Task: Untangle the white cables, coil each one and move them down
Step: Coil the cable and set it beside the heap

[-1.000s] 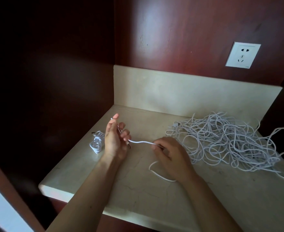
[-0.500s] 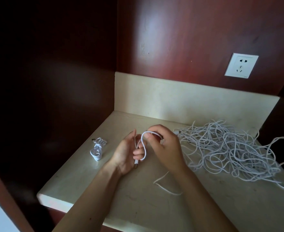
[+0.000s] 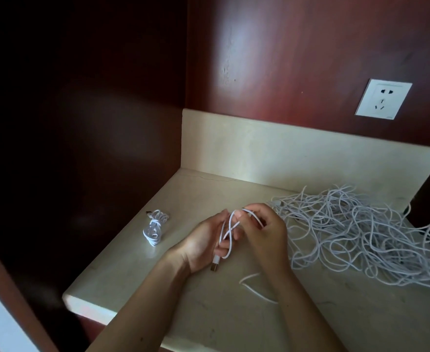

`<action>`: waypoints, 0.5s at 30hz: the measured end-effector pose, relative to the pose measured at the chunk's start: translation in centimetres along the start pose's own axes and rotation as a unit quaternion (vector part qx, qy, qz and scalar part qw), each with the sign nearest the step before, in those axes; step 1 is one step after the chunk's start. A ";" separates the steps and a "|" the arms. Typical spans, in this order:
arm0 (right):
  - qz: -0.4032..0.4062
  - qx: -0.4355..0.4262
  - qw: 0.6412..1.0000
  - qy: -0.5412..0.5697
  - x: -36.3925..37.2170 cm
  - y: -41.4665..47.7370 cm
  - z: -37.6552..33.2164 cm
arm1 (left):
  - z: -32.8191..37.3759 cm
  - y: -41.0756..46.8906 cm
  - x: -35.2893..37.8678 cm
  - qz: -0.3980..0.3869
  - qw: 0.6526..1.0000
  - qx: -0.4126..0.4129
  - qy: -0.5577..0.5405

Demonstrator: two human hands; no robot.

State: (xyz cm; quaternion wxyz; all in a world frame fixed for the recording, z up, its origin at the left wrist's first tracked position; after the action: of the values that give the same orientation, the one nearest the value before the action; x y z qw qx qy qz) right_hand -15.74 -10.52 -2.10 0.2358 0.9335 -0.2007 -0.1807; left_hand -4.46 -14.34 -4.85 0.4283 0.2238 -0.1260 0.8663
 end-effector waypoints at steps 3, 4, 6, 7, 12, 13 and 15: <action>-0.014 0.012 1.000 0.024 0.0 0.3 0.7 | 0.2 -0.1 0.2 0.027 0.992 0.022 0.122; -0.021 0.011 0.999 0.024 0.2 0.5 0.8 | 0.3 -0.2 0.1 0.046 0.981 0.037 0.183; -0.037 0.005 0.999 0.011 0.4 0.5 0.8 | 0.6 -0.4 0.0 0.091 0.956 0.072 0.271; -0.044 0.005 0.999 0.007 0.5 0.4 0.8 | 0.7 -0.4 -0.2 0.112 0.949 0.090 0.280; -0.038 -0.021 0.999 -0.030 0.5 0.0 0.3 | 1.8 -0.7 0.0 0.152 0.928 0.195 0.279; -0.038 -0.020 0.998 -0.039 0.5 0.0 0.4 | 2.1 -1.0 0.1 0.165 0.919 0.213 0.288; -0.041 -0.011 0.997 -0.058 0.4 0.0 0.7 | 2.5 -1.2 -0.1 0.211 0.897 0.241 0.304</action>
State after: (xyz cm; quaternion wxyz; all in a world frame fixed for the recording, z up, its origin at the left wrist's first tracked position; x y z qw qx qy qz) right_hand -15.67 -10.96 -2.75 0.2269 0.9261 -0.1740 -0.2462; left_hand -2.72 -14.70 -2.72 0.1859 0.0139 0.1793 0.9660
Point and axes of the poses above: each hand's wrist, its own y-axis towards the middle knuckle, its own x-axis out of the palm, z = x × y, the point moved 5 cm from there along y, towards the middle knuckle, and after that the axes turned 6 degrees about -z, right-handed, at the moved point
